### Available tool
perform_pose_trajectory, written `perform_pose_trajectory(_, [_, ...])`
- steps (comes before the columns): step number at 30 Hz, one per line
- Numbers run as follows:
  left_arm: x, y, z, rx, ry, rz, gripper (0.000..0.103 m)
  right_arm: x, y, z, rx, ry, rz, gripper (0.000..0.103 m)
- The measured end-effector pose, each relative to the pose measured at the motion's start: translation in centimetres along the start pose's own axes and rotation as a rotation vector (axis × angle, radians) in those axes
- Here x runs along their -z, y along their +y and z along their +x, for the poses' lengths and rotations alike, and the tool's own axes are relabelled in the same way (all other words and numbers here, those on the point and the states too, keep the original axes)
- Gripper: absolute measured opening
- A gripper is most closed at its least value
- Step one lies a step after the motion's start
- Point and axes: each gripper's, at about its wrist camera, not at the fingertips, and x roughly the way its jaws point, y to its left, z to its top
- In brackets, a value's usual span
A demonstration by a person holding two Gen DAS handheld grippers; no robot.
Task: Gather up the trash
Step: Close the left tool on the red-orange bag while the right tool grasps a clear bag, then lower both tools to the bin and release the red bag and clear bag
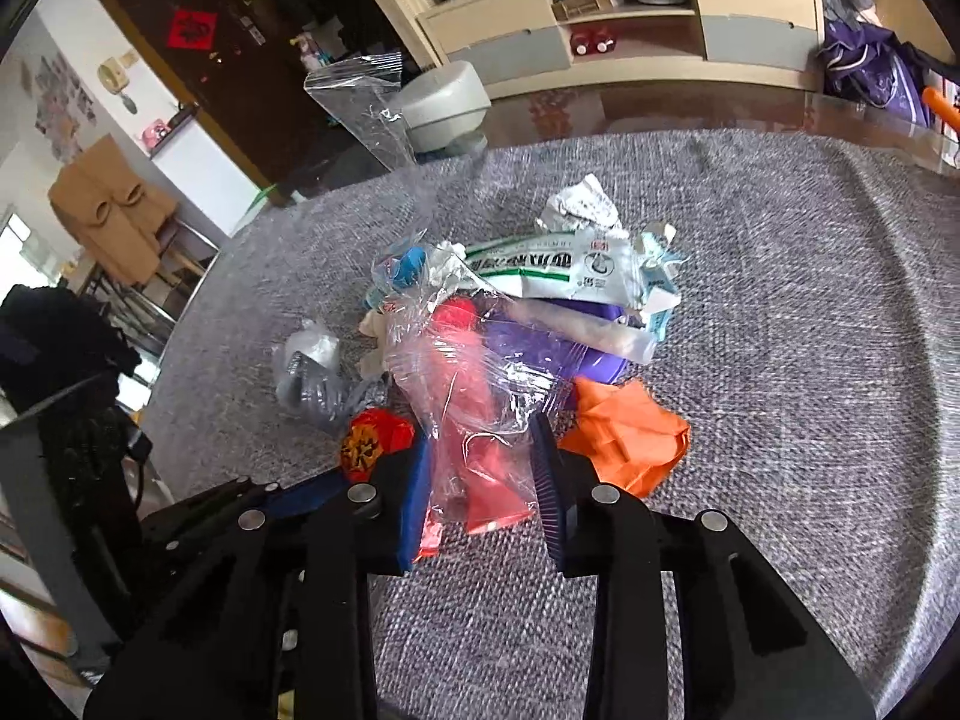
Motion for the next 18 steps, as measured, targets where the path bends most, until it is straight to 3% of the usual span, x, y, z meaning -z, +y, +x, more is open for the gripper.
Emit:
perform_pose_trajectory(9, [0.0,-1.5,-5.2,-0.026,-0.095,0.018,0.042,0.6,0.8,-4.9,0.012,-0.085,-0.005,0.032])
perform_pose_trajectory(18, [3.0,-5.0,-12.7,-0.052,-0.175,0.072,0.043,4.5,1.9,-11.0,0.051,-0.161,-0.028,0.033])
